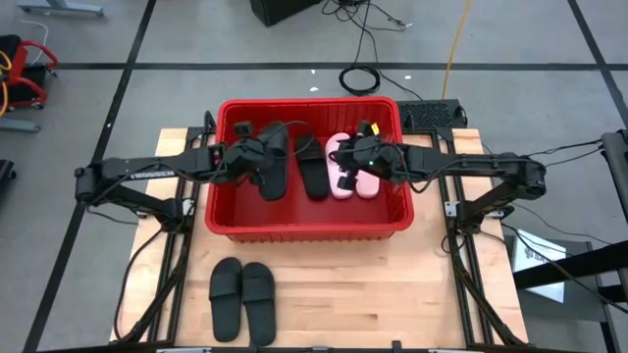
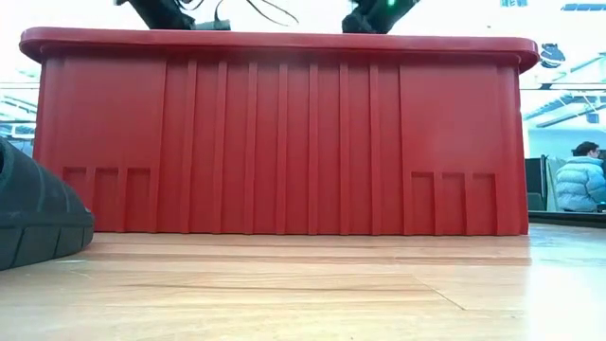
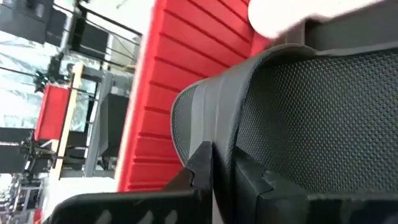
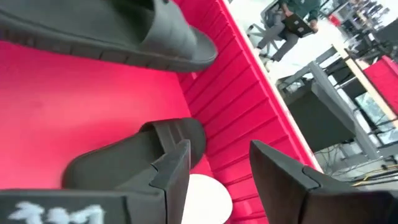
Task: Pick and place slides into bin
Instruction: Put the black slipper into the red bin
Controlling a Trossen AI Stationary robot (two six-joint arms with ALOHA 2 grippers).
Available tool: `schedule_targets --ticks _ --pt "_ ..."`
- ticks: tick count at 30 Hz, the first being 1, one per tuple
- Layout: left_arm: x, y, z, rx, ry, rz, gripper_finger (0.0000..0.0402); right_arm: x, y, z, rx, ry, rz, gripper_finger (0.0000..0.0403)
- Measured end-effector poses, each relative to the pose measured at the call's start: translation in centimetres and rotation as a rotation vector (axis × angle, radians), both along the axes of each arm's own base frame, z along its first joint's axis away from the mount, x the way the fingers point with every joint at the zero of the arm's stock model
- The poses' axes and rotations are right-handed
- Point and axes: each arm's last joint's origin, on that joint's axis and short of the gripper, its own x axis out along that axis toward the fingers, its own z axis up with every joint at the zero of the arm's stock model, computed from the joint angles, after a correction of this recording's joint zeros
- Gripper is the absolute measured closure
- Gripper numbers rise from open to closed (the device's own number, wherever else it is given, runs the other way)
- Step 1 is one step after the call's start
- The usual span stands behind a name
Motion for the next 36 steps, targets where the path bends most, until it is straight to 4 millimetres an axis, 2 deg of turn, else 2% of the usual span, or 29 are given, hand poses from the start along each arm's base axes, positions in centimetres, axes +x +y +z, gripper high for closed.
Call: schedule_targets --ticks 9,18,29,36 --pt "0.8 1.9 -1.8 -0.024 0.062 0.069 0.0398 -0.1 -2.6 -2.1 0.024 -0.030 0.074 0.0248" --pt "1.7 5.0 -4.8 -0.096 0.141 0.118 0.0371 -0.6 -4.6 -2.1 0.003 -0.025 0.050 0.0248" --pt "2.8 7.5 -7.9 -0.162 0.210 0.084 0.0396 -0.8 -5.1 -2.0 -0.023 -0.018 0.049 0.0248" --pt "3.4 8.7 -9.5 -0.207 0.195 0.055 0.0376 -0.7 -5.1 -2.0 -0.025 -0.021 0.050 0.0248"
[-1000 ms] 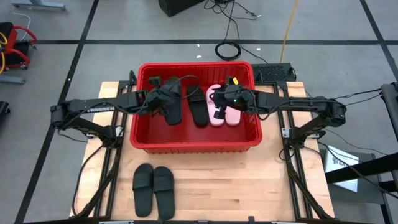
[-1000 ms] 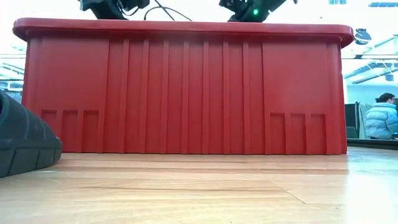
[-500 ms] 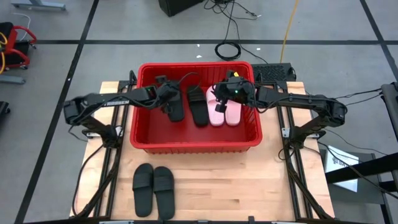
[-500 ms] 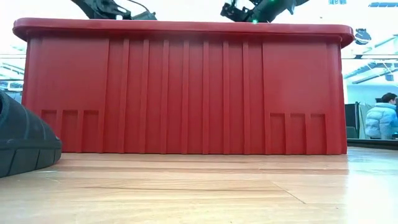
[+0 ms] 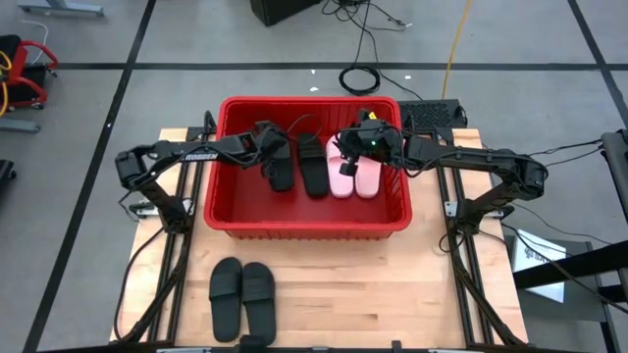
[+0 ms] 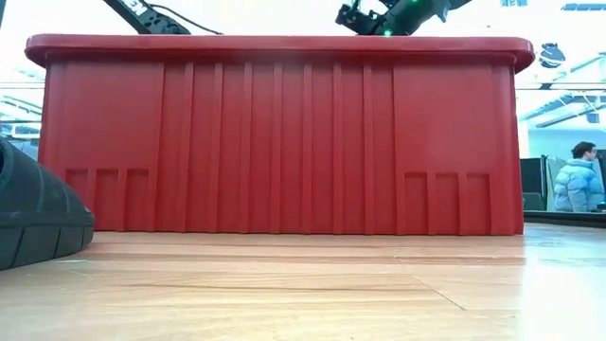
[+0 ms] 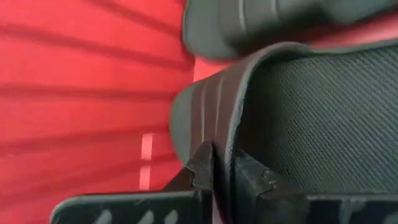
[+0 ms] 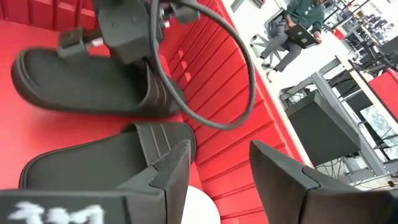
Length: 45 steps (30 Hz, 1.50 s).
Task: Pick and place slides into bin
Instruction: Put the black slipper into the red bin
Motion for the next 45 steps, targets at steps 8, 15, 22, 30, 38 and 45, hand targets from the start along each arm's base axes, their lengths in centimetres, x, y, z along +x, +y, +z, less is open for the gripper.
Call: schedule_targets --ticks 8,15,22,30,38,45 --pt "1.3 -0.3 -0.8 -0.002 -0.019 -0.095 0.0371 0.0 -0.1 0.0 0.047 -0.018 0.067 0.0248" --pt "2.1 -0.6 -0.6 0.041 -0.049 -0.147 0.0371 0.0 -0.3 0.0 0.064 -0.029 0.060 0.0248" --pt "1.8 -0.4 -0.7 0.026 -0.029 -0.145 0.0371 -0.1 -0.4 0.0 0.065 -0.029 0.059 0.0248" --pt "1.2 -0.3 -1.2 -0.056 0.002 -0.176 0.0368 0.0 -0.4 0.0 0.063 -0.034 0.059 0.0248" --pt "1.3 -0.3 -1.1 -0.052 0.005 -0.220 0.0296 0.0 -0.4 0.1 0.063 -0.044 0.059 0.0248" --pt "1.3 -0.3 -1.1 -0.054 -0.008 -0.193 0.0228 0.0 -0.4 0.1 0.063 -0.045 0.059 0.0248"
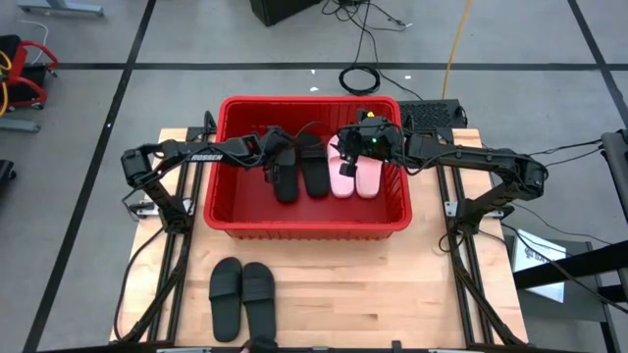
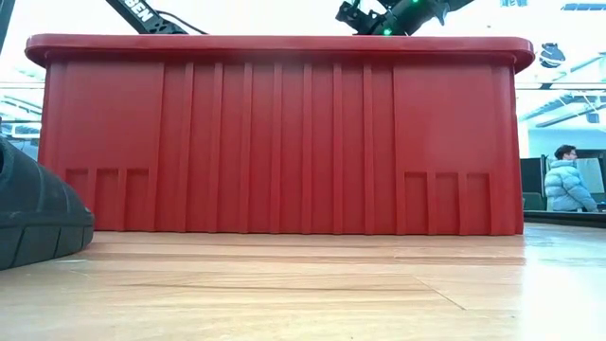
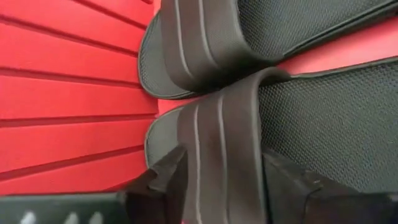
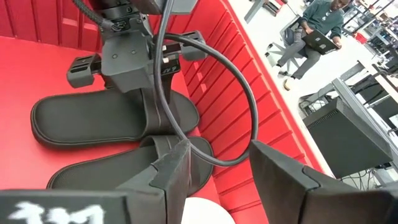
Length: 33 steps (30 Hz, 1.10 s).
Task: Pick and place slides into bin
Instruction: Put the black slipper into the red bin
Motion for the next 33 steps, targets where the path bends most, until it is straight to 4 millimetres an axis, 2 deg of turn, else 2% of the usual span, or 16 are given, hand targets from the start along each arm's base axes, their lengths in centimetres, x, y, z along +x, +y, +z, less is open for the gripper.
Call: schedule_targets --ticks 8,14,20,33 --pt "-0.3 -0.2 -0.2 -0.028 0.027 0.008 0.0201 0.0 0.0 0.0 0.000 0.000 0.000 0.0248" --pt "-0.3 -0.3 -0.3 -0.038 0.035 0.003 0.0199 0.0 0.0 0.0 0.000 0.000 0.000 0.0248" --pt "0.1 -1.2 -0.2 -0.039 0.032 -0.024 0.0199 0.0 0.0 0.0 0.000 -0.001 0.000 0.0248" --pt "0.1 -3.6 2.3 0.019 -0.017 -0.041 0.0199 0.0 0.0 0.1 0.014 -0.018 -0.009 0.0248"
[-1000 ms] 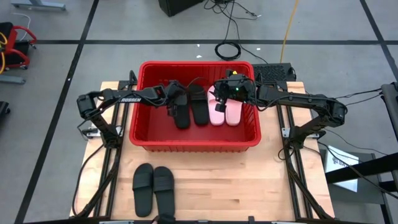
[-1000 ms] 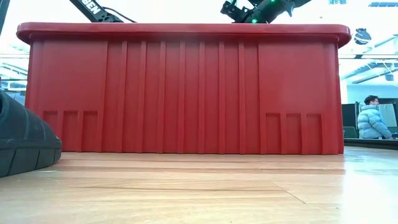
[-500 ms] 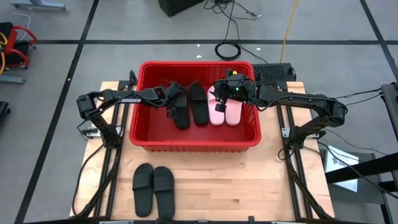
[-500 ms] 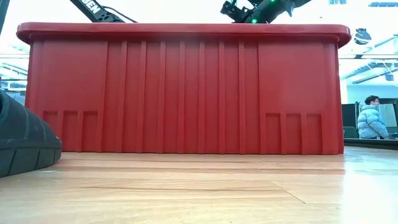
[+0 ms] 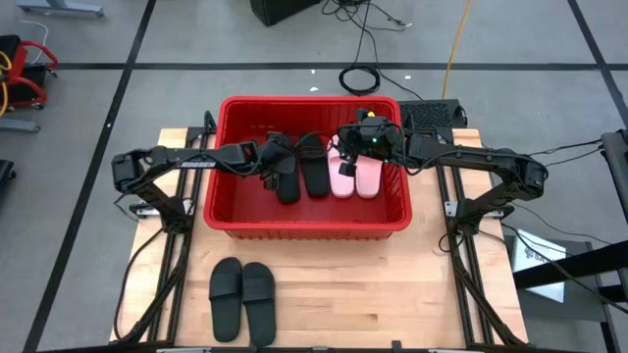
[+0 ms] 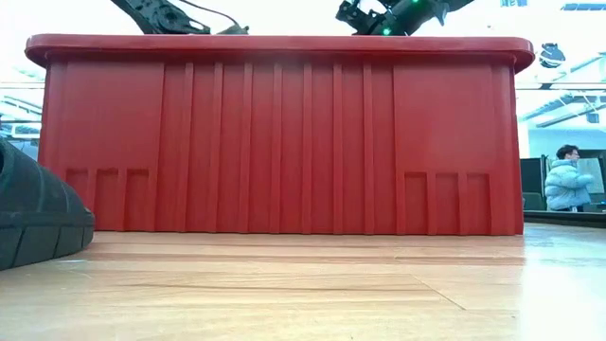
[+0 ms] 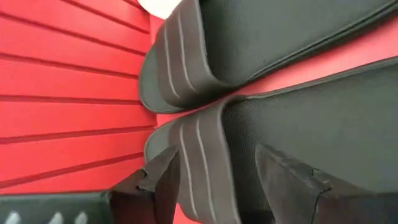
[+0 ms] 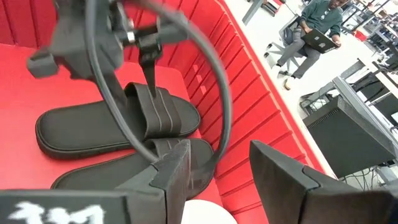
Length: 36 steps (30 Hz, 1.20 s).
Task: Pick and place slides into bin
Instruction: Put the black slipper into the red bin
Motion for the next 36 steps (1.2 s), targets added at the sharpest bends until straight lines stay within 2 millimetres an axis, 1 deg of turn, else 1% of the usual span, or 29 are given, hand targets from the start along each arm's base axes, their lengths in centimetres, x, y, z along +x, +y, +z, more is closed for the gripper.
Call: schedule_targets --ticks 6,12,21,27,32,36 --pt "-0.7 -1.4 2.1 0.030 -0.051 0.013 0.0199 0.0 0.1 0.0 0.030 -0.018 0.002 0.0248" --pt "-1.5 -3.2 4.5 0.069 -0.111 -0.011 0.0199 0.2 0.4 0.0 0.099 -0.053 0.092 0.0248" --pt "-3.6 -6.5 7.6 0.147 -0.180 0.005 0.0199 0.6 1.5 0.0 0.186 -0.092 0.107 0.0248" --pt "-5.3 -9.2 9.3 0.156 -0.250 0.007 0.0199 1.1 3.4 0.0 0.233 -0.107 0.144 0.0248" --pt "-6.5 -11.8 10.5 0.219 -0.310 0.000 0.0199 1.6 5.8 0.0 0.264 -0.109 0.207 0.0248" --pt "-7.0 -14.1 10.8 0.253 -0.354 -0.018 0.0199 1.9 7.9 0.0 0.293 -0.112 0.255 0.0248"
